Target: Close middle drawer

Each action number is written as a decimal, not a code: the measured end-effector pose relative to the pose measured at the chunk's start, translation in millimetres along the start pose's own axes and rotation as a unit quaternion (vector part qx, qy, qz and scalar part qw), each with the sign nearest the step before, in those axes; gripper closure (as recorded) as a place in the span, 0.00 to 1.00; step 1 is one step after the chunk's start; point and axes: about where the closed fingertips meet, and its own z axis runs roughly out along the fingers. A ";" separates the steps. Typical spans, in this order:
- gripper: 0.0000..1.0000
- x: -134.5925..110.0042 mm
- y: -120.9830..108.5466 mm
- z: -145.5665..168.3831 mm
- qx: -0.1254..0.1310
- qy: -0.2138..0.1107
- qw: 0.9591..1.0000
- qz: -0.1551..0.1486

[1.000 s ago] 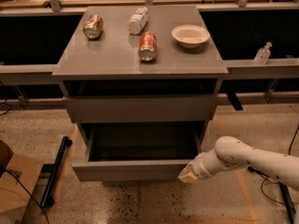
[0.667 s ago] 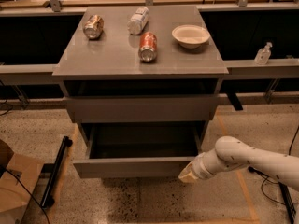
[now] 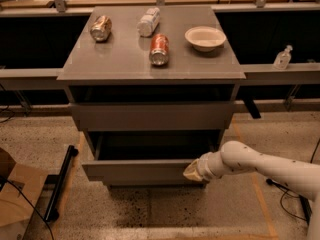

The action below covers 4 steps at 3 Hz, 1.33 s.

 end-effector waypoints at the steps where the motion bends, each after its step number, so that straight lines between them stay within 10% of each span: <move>1: 1.00 0.0 0.0 0.0 0.000 0.000 1.000 0.000; 3: 1.00 -93.6 -73.0 11.5 0.045 -0.046 0.993 -0.098; 4: 1.00 -101.4 -81.4 9.2 0.052 -0.050 0.992 -0.103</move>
Offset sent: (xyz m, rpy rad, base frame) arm 0.2552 0.1130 0.1302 0.1272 -0.5818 0.1532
